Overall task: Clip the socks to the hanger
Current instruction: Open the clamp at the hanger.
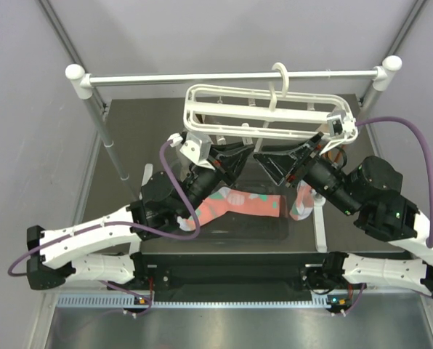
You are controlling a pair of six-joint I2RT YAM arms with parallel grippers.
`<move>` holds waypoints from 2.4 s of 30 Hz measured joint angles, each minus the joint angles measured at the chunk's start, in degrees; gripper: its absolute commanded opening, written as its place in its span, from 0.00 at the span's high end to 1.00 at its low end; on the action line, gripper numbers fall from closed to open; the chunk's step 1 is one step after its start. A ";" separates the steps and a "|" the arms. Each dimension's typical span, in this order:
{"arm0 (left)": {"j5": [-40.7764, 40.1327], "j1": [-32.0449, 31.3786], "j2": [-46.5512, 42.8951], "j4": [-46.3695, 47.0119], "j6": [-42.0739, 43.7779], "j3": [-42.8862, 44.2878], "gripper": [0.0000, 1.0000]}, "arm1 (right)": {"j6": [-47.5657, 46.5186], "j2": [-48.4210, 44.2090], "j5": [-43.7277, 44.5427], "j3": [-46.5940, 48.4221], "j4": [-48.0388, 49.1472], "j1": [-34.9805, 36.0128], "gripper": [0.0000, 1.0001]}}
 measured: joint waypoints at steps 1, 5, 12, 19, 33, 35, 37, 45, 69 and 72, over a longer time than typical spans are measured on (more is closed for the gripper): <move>0.22 0.02 -0.26 -0.33 -0.48 0.09 1.00 | -0.04 0.00 0.02 0.02 -0.04 0.00 0.52; 1.31 0.07 -1.03 -1.88 -2.21 0.87 1.00 | -0.63 0.74 0.02 0.72 -0.28 0.00 0.45; 3.89 0.20 -1.95 -6.97 -5.66 2.45 1.00 | -1.38 2.47 0.02 1.60 0.04 0.02 0.38; 6.84 0.39 -1.95 -13.29 -8.52 5.38 1.00 | -1.57 2.97 0.35 1.90 0.22 0.02 0.39; 10.60 0.35 -1.81 -19.41 -12.52 5.53 1.00 | -2.60 2.99 2.43 1.86 0.22 0.00 0.48; 10.60 0.35 -1.90 -19.37 -12.55 5.33 1.00 | -2.62 2.86 2.58 1.79 0.22 0.00 0.48; 10.58 0.35 -1.99 -19.43 -12.55 5.14 1.00 | -2.64 2.51 2.71 1.40 0.48 0.00 0.50; 10.58 0.35 -2.25 -19.30 -12.55 4.68 1.00 | -2.47 1.44 3.52 0.59 1.09 0.00 0.66; 3.89 0.35 -5.20 -19.67 -14.62 1.90 0.32 | -2.43 1.42 3.17 -1.20 3.54 0.00 1.00; 3.37 0.37 -4.52 -19.50 -14.21 1.92 0.32 | -2.40 1.20 2.80 -1.22 3.52 0.00 1.00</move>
